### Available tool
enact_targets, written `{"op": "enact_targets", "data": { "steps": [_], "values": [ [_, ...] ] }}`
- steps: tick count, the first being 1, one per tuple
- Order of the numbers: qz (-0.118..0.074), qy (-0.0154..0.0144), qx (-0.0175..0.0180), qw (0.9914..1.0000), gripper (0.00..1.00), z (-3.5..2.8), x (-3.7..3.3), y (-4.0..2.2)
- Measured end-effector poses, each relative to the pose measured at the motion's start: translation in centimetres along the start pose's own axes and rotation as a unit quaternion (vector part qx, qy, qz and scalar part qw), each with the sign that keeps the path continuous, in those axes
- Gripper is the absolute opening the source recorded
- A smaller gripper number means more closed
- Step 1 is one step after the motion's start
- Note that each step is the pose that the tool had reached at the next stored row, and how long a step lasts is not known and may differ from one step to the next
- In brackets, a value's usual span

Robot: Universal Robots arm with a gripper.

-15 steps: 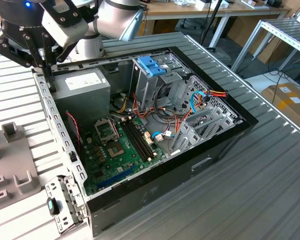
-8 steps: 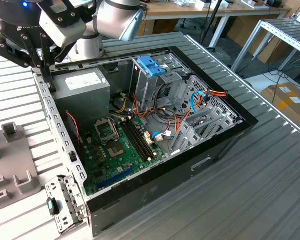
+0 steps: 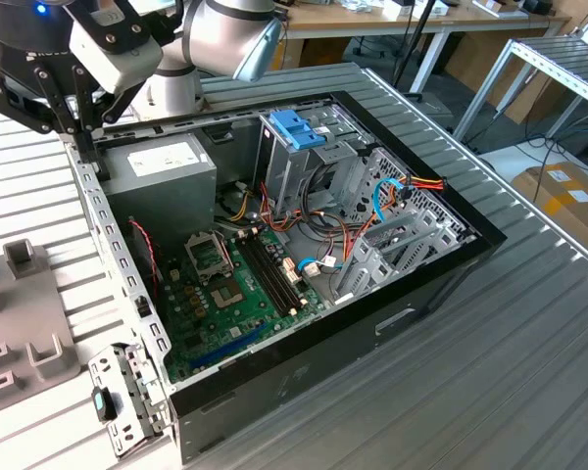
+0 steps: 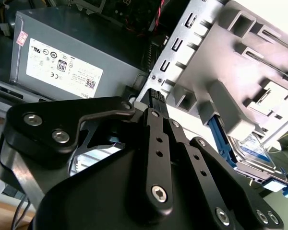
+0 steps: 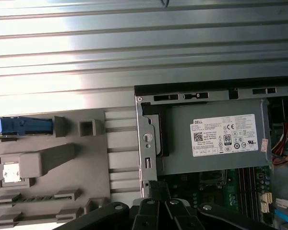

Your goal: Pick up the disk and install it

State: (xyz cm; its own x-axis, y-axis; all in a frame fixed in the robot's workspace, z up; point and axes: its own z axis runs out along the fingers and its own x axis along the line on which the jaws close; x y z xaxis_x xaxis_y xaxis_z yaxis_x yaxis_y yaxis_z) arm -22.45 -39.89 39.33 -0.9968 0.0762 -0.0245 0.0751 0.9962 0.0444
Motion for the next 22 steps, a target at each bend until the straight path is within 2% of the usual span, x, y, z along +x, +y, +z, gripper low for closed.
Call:
{"op": "enact_targets", "data": {
  "steps": [22],
  "values": [
    [0.000, 0.0000, 0.0000, 1.00000, 0.11, -0.03, 1.00, -0.07]
  ]
}}
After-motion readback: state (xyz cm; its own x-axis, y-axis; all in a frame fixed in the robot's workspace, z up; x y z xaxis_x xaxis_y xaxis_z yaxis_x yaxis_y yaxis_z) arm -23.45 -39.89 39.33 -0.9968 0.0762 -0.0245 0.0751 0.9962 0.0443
